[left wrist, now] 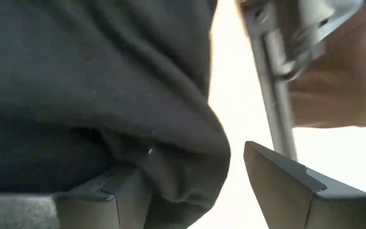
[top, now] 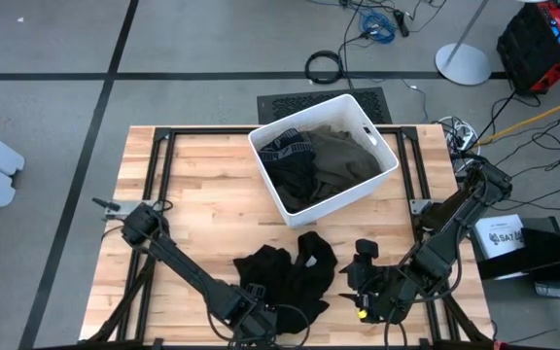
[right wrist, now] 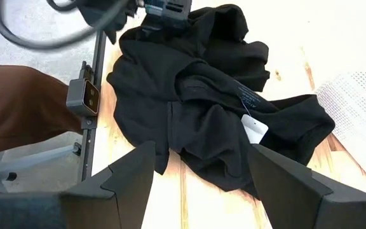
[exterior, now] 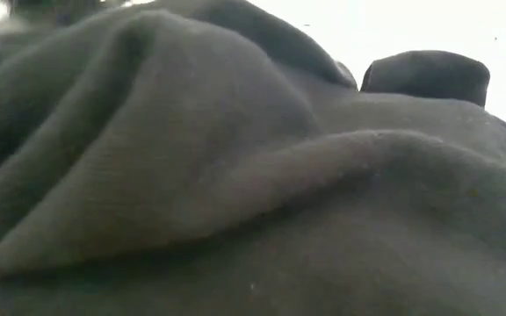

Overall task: Sort clothes
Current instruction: Put the black shirt into the white bin

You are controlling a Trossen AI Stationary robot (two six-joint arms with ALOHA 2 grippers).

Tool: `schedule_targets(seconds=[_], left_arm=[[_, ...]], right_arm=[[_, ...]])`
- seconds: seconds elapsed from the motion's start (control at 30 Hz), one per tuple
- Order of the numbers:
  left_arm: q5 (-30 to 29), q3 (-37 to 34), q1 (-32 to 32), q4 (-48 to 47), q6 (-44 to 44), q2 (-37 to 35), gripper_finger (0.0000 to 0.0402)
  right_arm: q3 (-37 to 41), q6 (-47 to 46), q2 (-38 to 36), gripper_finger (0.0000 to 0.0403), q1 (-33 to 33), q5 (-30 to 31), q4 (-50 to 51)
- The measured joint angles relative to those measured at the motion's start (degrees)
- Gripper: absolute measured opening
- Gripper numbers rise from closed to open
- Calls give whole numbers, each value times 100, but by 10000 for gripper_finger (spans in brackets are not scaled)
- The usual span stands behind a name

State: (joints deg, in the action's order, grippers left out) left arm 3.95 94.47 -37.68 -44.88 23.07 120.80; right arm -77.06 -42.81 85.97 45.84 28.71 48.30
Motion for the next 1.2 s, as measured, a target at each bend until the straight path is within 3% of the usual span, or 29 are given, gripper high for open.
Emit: schedule_targets(seconds=[0.43,0.57,0.7,0.93,1.2], left_arm=[[-118,5,140,-198,-500,595,244],[-904,-8,220,-265,-556,609,238],[-1209,-12,227,-256,-557,613,218],[-1167,-19,241,-228,-549,613,149],[-1340,-26,257,-216,-547,613,14]], right_arm=[[0,2,0,242,-2,12,-3],[0,2,0,242,-2,11,-1],[0,2,0,242,0,9,-1],[0,17,0,242,-1,8,0],[0,15,0,242,0,7,0]])
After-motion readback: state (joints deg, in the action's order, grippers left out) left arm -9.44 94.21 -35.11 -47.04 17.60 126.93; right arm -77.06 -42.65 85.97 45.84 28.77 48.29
